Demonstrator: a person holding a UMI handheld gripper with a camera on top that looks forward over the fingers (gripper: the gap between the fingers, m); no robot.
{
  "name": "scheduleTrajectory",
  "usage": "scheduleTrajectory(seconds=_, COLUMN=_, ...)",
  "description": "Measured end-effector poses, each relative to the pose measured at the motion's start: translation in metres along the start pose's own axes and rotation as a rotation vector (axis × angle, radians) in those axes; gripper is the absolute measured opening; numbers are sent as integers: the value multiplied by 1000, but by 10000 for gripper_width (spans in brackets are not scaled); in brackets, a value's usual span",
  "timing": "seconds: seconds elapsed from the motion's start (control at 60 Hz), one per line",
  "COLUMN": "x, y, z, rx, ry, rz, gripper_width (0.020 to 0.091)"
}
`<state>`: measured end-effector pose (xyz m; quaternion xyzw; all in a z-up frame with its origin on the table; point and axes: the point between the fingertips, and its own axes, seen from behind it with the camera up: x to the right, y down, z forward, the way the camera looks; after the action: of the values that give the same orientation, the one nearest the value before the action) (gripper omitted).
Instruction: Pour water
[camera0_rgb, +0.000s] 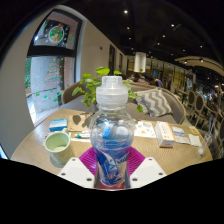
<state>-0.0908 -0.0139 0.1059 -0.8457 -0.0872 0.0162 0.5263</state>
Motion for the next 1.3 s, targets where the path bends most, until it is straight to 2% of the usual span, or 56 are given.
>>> scheduleTrajectory(seconds=0.15, x=-4, y=37, z=6, rx=-22, ry=-23, rz=70, gripper_width=356)
scheduleTrajectory(seconds=0.183, x=-4, y=33, z=4, rx=23, ry=-16, rz=75, gripper_width=350)
scheduleTrajectory(seconds=0.267, x=1, y=36, z=1, rx=44, ry=8, rz=111, gripper_width=365)
scheduleTrajectory(seconds=0.35, x=4, y=35, z=3, rx=59, ry=8, rz=146, gripper_width=430)
scheduleTrajectory(seconds=0.383, x=3, y=34, z=1, rx=56, ry=10, rz=144, gripper_width=435)
scheduleTrajectory(seconds=0.483, x=3, y=36, z=1, rx=21, ry=21, rz=126, gripper_width=506)
scheduleTrajectory(seconds=0.517, x=3, y=41, z=-1, rx=-9, ry=28, rz=126, gripper_width=549)
scheduleTrajectory(seconds=0.533, x=3, y=43, z=-1, rx=-28, ry=31, rz=126, gripper_width=596)
scheduleTrajectory(seconds=0.6, x=1, y=50, z=-8, rx=-91, ry=29, rz=131, gripper_width=864)
scheduleTrajectory(seconds=0.65, x=4, y=52, z=-17, rx=-118, ry=53, rz=128, gripper_width=835)
scheduleTrajectory(seconds=0.7, x=8, y=48, z=-31, rx=-128, ry=85, rz=108, gripper_width=864)
scheduleTrajectory(seconds=0.933, x=-14, y=21, z=-141, rx=-206, ry=134, rz=99, gripper_width=857)
scheduleTrajectory(seconds=1.1, x=-39, y=7, z=-216, rx=-208, ry=161, rz=115, gripper_width=854)
scheduleTrajectory(seconds=1.3, x=-48, y=8, z=-258, rx=-212, ry=198, rz=123, gripper_width=855)
